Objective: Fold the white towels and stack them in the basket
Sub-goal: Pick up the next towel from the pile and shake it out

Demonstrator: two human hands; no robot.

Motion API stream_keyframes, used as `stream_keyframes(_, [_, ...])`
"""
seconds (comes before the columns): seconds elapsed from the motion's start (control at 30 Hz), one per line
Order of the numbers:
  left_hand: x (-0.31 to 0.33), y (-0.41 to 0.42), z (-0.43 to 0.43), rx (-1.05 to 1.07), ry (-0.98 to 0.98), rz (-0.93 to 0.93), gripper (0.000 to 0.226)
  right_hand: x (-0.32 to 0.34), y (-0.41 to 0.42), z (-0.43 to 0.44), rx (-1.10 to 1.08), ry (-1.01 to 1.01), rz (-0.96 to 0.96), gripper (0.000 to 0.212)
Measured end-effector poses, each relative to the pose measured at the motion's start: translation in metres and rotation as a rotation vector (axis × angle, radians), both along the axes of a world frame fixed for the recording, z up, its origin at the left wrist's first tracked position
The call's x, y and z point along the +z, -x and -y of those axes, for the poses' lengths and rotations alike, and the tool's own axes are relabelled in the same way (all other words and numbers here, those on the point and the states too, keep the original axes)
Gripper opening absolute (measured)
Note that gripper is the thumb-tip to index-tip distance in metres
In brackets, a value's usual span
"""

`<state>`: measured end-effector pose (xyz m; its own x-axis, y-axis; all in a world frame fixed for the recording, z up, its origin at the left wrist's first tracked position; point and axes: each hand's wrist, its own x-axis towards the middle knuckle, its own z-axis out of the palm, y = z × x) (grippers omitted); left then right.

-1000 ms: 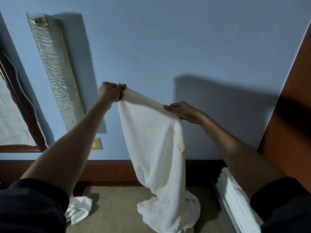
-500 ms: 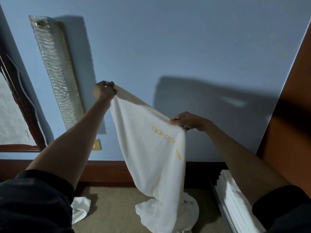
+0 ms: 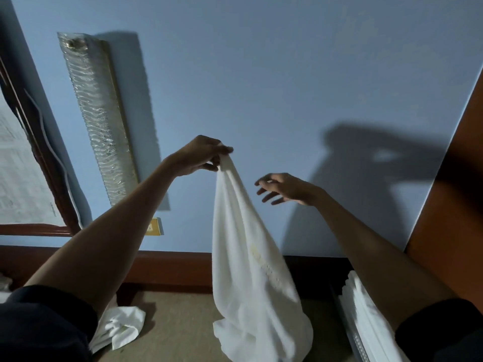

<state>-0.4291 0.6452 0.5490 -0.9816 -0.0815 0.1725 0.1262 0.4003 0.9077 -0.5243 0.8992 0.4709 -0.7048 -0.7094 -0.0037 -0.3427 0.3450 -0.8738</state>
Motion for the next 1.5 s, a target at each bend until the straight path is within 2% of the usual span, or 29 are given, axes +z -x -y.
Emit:
stream_keyframes(0.1, [-0.002,-0.007,-0.018,-0.180,0.100,0.112,0.015,0.013,-0.009,0.020,0.104,0.137,0.026,0.032])
stream_keyframes(0.17, [0.000,-0.011,-0.024,-0.266,0.125,0.148,0.012,0.016,-0.015,0.034,0.181,0.126,0.070,0.035])
stream_keyframes(0.27, [0.006,-0.016,-0.017,-0.344,0.105,0.198,0.011,0.010,-0.019,0.046,0.220,0.089,0.106,0.028])
stream_keyframes(0.33, [0.008,-0.017,-0.005,-0.291,0.121,0.201,0.015,0.007,-0.020,0.043,0.178,0.128,0.092,0.021])
stream_keyframes(0.5, [-0.002,-0.020,0.034,-0.104,0.194,0.119,0.026,0.005,-0.018,0.031,0.069,0.155,0.005,0.027])
stream_keyframes(0.63, [-0.012,-0.022,0.057,0.039,-0.057,-0.076,0.009,-0.001,-0.018,0.026,0.108,0.076,0.029,0.032])
stream_keyframes(0.73, [-0.007,-0.023,0.057,0.091,-0.228,-0.142,0.007,-0.008,-0.021,0.032,0.141,0.103,0.087,0.028])
stream_keyframes(0.8, [0.000,-0.023,0.048,0.023,-0.202,-0.111,0.011,-0.011,-0.024,0.044,0.131,0.097,0.054,0.023])
stream_keyframes(0.87, [0.008,-0.020,0.040,0.006,-0.088,-0.074,0.012,-0.013,-0.029,0.059,0.081,0.129,0.056,0.022])
stream_keyframes(0.97, [0.021,-0.017,0.040,0.145,0.054,-0.089,0.016,-0.013,-0.034,0.073,-0.053,0.154,0.060,0.022])
stream_keyframes(1.03, [0.023,-0.016,0.048,0.281,0.074,-0.113,0.017,-0.011,-0.035,0.074,-0.117,0.198,0.049,0.022])
stream_keyframes(1.07, [0.020,-0.016,0.053,0.344,0.050,-0.125,0.016,-0.008,-0.035,0.073,-0.125,0.230,0.050,0.033])
stream_keyframes(1.13, [0.010,-0.015,0.064,0.469,-0.059,-0.167,0.012,-0.002,-0.033,0.067,-0.102,0.235,0.032,0.069])
stream_keyframes(1.17, [0.003,-0.013,0.073,0.550,-0.106,-0.199,0.012,-0.001,-0.032,0.063,-0.077,0.226,-0.006,0.073])
stream_keyframes(1.23, [-0.011,-0.014,0.090,0.722,-0.193,-0.277,0.014,-0.003,-0.029,0.052,-0.061,0.192,-0.109,0.059])
stream_keyframes(1.3, [-0.023,-0.015,0.099,0.835,-0.177,-0.295,0.016,-0.007,-0.019,0.044,-0.106,0.177,-0.173,0.051])
stream_keyframes(1.37, [-0.031,-0.014,0.092,0.754,-0.079,-0.219,0.013,-0.010,-0.013,0.043,-0.122,0.209,-0.193,0.044])
stream_keyframes(1.5, [-0.038,-0.014,0.048,0.249,0.106,0.004,0.019,0.001,-0.022,0.052,-0.045,0.246,-0.167,0.035])
